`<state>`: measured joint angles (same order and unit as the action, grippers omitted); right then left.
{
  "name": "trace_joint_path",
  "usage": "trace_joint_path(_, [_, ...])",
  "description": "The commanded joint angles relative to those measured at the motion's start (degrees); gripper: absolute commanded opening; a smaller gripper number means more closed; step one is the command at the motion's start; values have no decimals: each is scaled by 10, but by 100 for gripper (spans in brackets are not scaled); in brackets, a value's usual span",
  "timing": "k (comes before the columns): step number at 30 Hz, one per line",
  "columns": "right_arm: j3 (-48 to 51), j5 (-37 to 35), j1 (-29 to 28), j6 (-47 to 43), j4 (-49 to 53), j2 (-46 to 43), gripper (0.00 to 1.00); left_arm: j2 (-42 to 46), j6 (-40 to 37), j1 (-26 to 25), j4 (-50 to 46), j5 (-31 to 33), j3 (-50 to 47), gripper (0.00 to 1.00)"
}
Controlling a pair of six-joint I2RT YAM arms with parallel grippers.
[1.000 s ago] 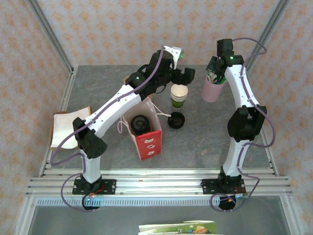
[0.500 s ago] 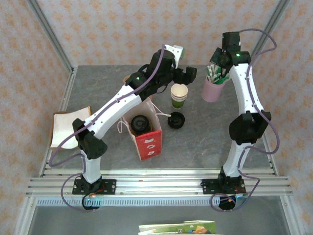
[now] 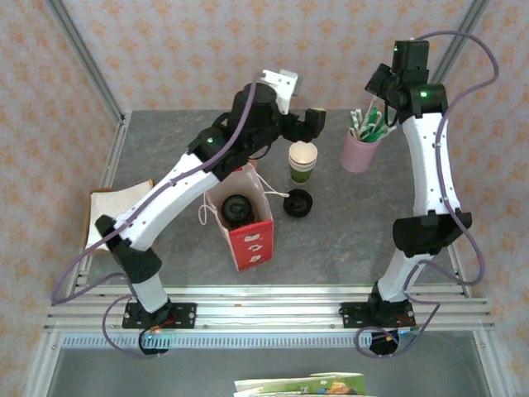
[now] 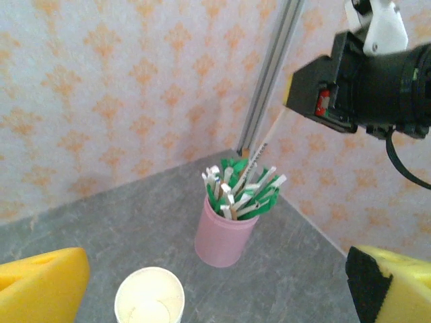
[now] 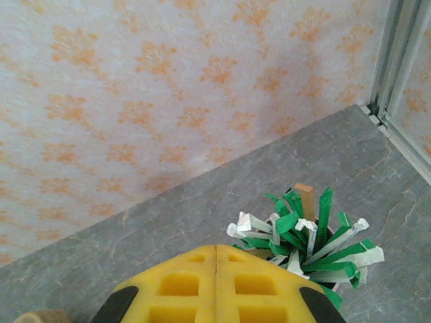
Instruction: Pack the takeout coffee
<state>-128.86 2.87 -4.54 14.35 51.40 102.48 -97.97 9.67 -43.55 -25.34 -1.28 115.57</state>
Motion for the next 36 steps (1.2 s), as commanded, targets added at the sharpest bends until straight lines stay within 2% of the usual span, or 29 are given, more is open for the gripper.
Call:
trace_joint_path(1, [-19,3,-9,7,17,-45,0,57,-25,-5,35,24,-29,99])
trace_joint_path(8, [-63,11,-32,20,39,-76,0,151,-56,-6,35,33,-76,99])
trace_joint_path(12, [-75,46,-36,34,43,-98,0,193,-76,-7,37,20,-104,99])
trace_joint_path(20, [-74,216,-38,68,34,-134,0,268,-157,-7,32,-35,-148,99])
trace_joint_path(26, [-58,367,-39,109,-10,-159,0,352,-245,-11,93,-100,-241,99])
trace_joint_path(31, [-33,464,-41,141,-55,-174,0,366,-311,-11,86,-147,-255,99])
trace_joint_path(36, [-21,511,-49,150,-68,-177,0,334,-337,-10,58,-178,-229,99])
